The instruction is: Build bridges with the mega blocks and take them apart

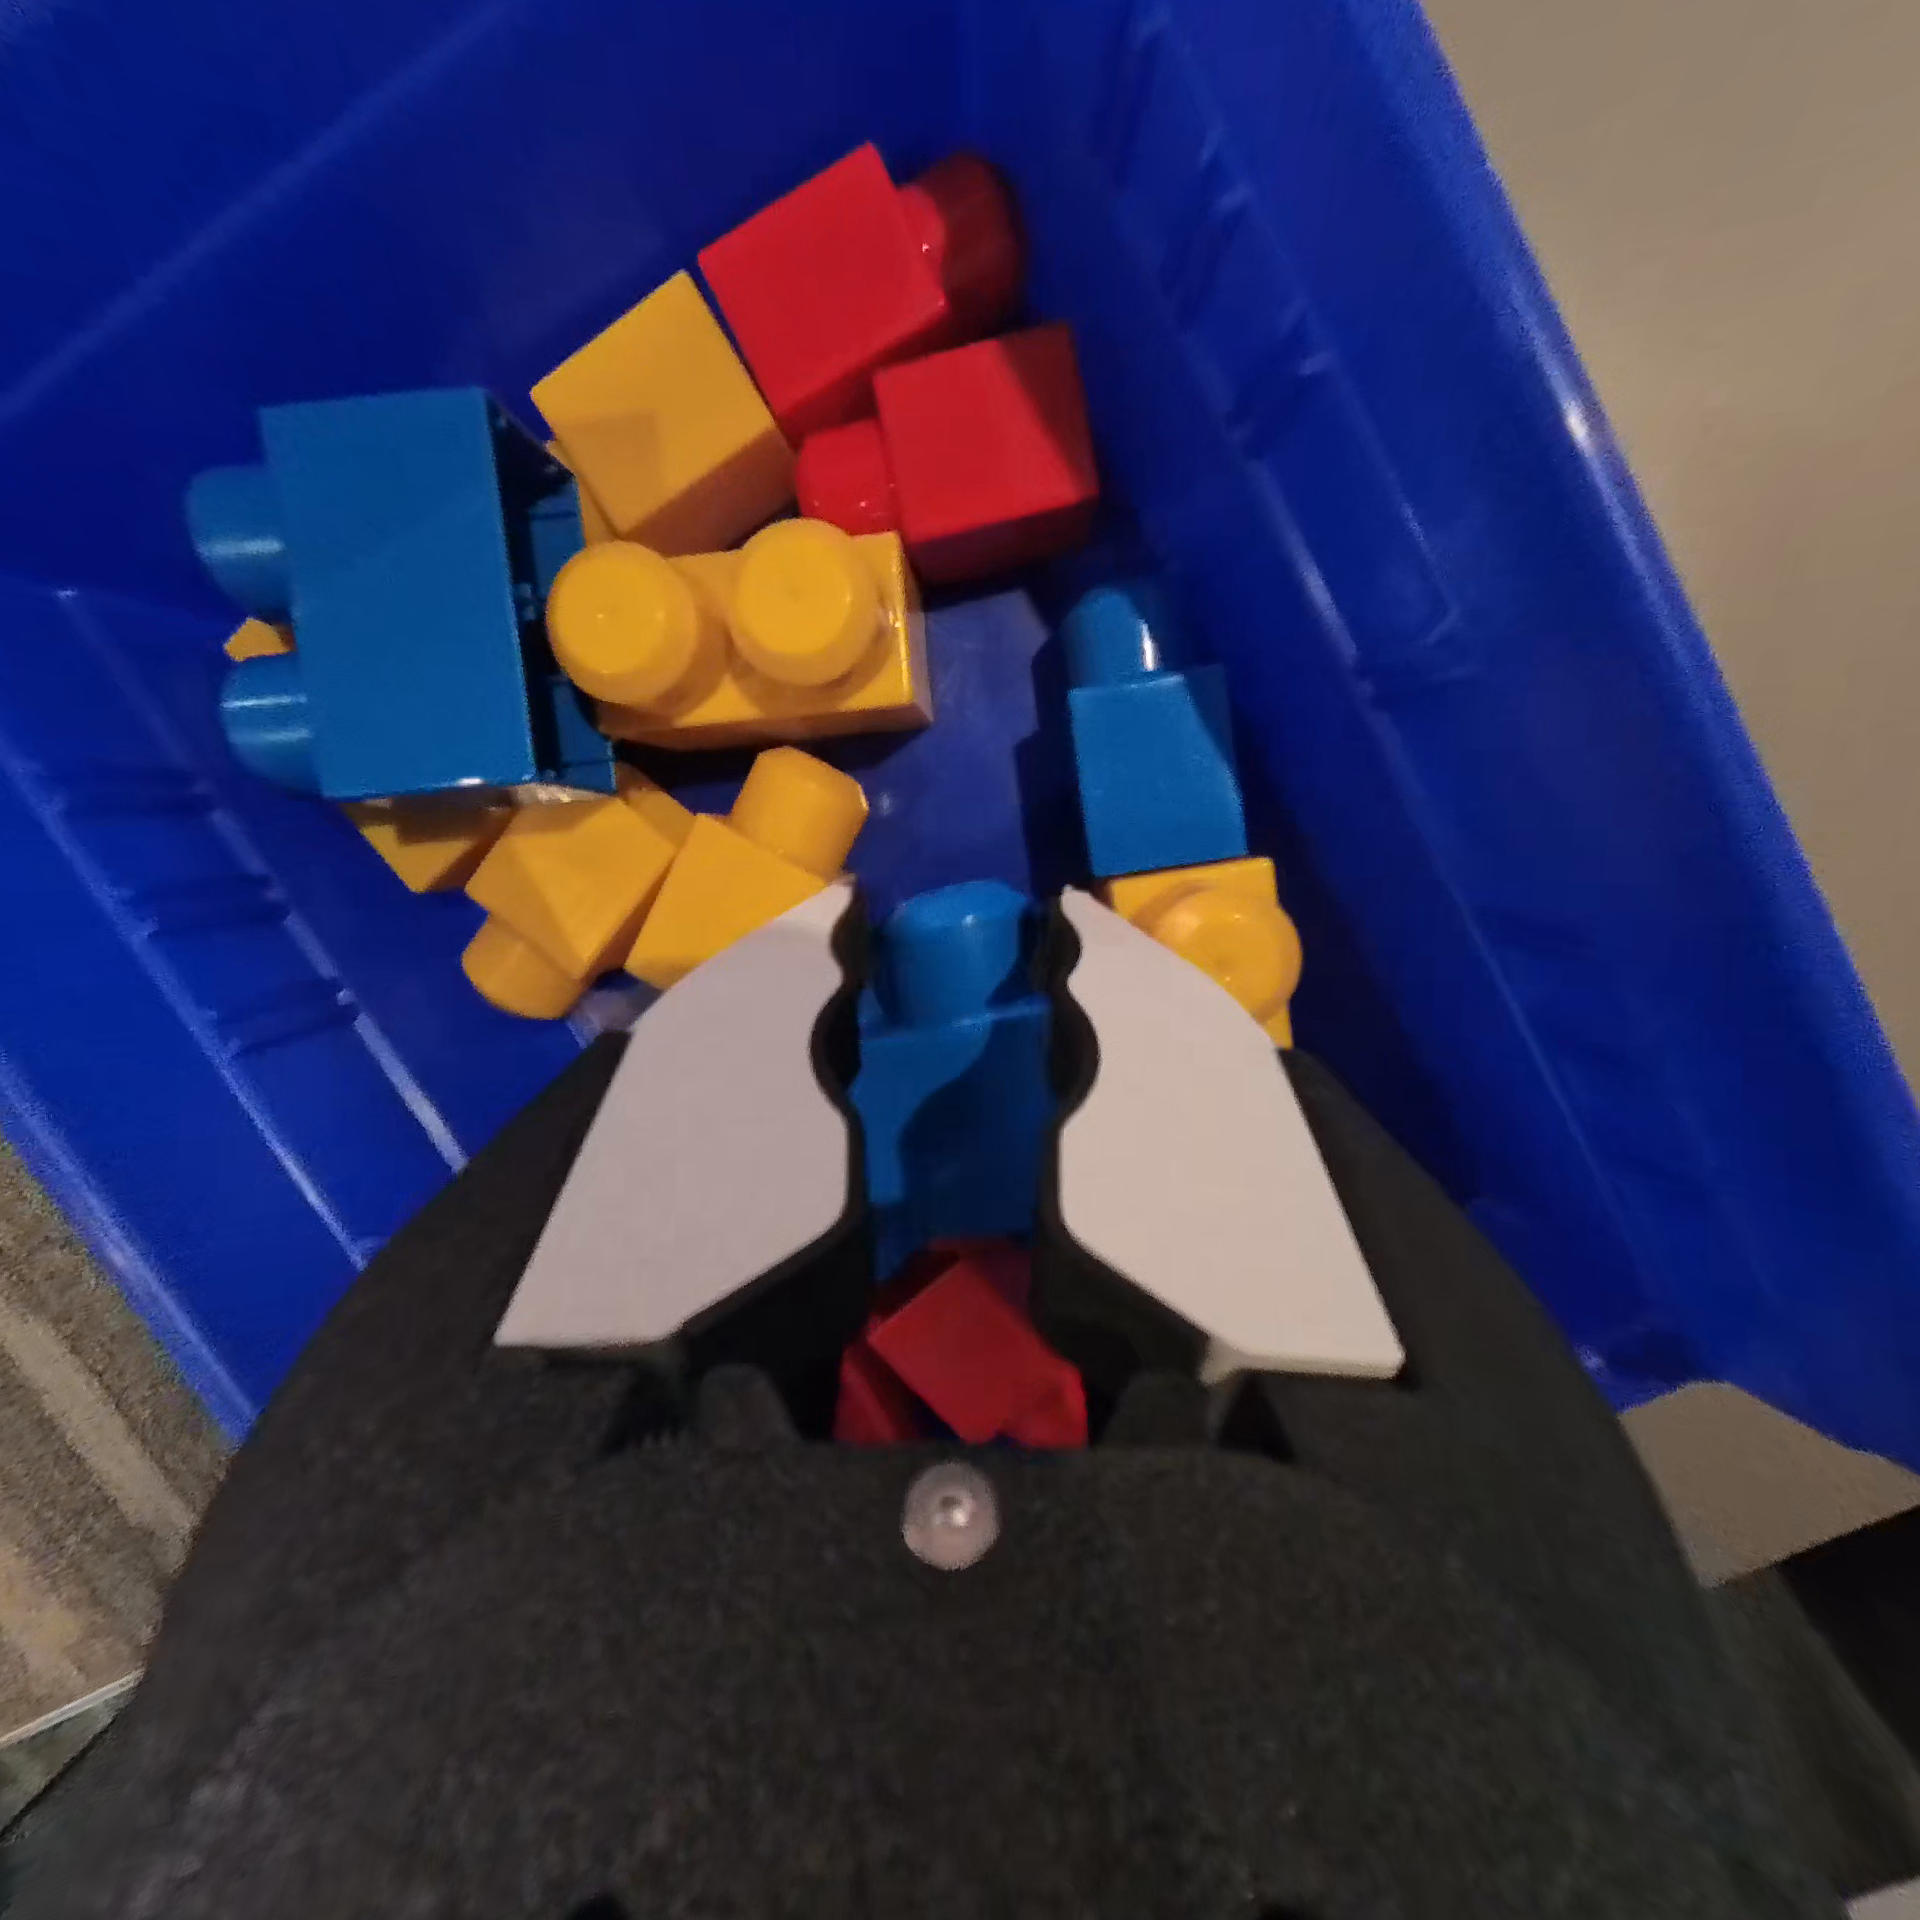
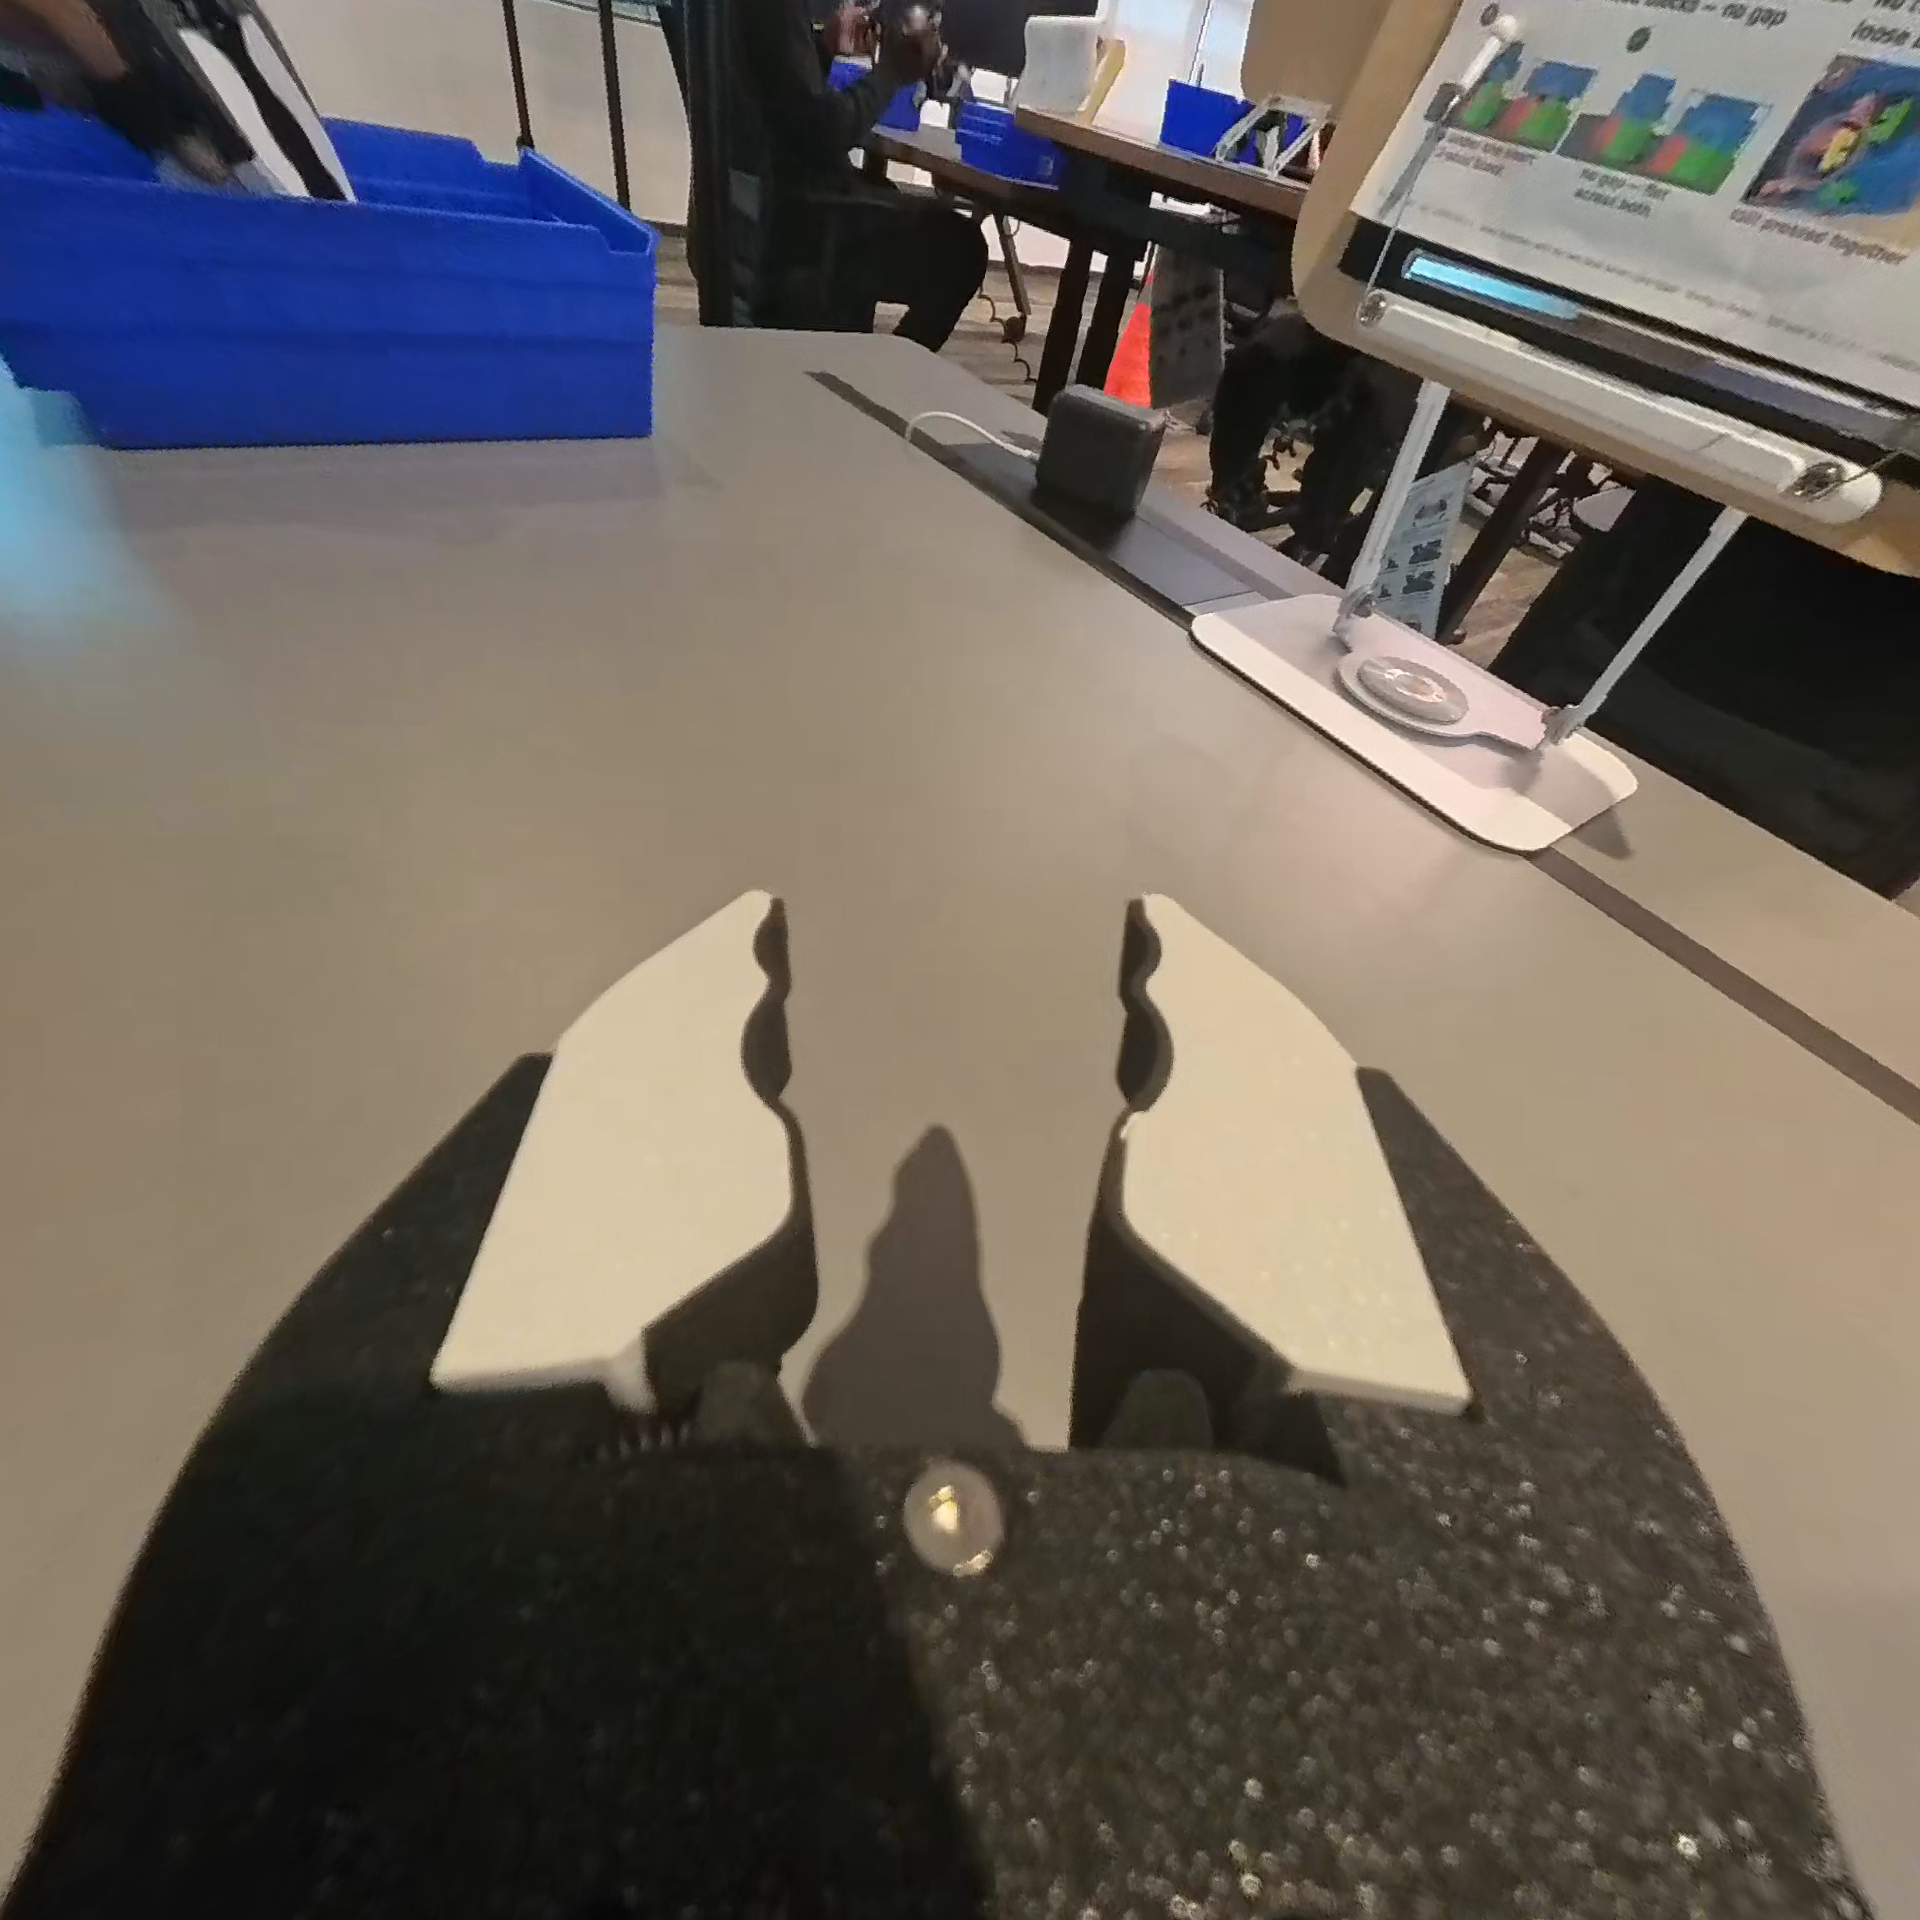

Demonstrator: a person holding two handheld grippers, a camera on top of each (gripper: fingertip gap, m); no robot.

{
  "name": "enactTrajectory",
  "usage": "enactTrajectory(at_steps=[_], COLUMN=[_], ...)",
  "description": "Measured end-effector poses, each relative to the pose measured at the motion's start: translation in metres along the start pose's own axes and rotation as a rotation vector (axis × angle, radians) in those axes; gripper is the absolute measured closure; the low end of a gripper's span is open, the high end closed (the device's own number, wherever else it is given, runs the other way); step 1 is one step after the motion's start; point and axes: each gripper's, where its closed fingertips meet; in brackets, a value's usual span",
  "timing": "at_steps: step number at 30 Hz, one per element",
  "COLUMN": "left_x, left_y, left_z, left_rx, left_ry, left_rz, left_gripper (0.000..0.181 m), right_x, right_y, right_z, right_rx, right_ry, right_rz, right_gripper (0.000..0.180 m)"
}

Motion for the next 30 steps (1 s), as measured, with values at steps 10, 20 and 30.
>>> enactTrajectory(at_steps=[10,20,30], left_x=[-0.008,0.007,0.007], left_y=[-0.055,-0.105,-0.131], left_z=[0.066,0.049,0.029], left_rx=[0.068,-0.117,-0.382], left_ry=[0.101,0.042,0.097], left_rz=[0.197,0.404,0.473], left_gripper=[0.133,0.13,0.132], right_x=[0.006,0.004,0.009], right_y=[-0.003,-0.001,-0.005], right_z=[0.004,-0.005,0.003], right_rx=[0.024,0.039,0.055], right_ry=[-0.023,0.005,-0.018], right_rz=[-0.022,-0.013,-0.023], right_gripper=[0.118,0.118,0.118])
Point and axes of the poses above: each gripper's, where its closed fingertips meet, z back along the fingers, y out of its top, x = y × z across the jaws, and after that the axes turned 7 degrees about z, right-handed
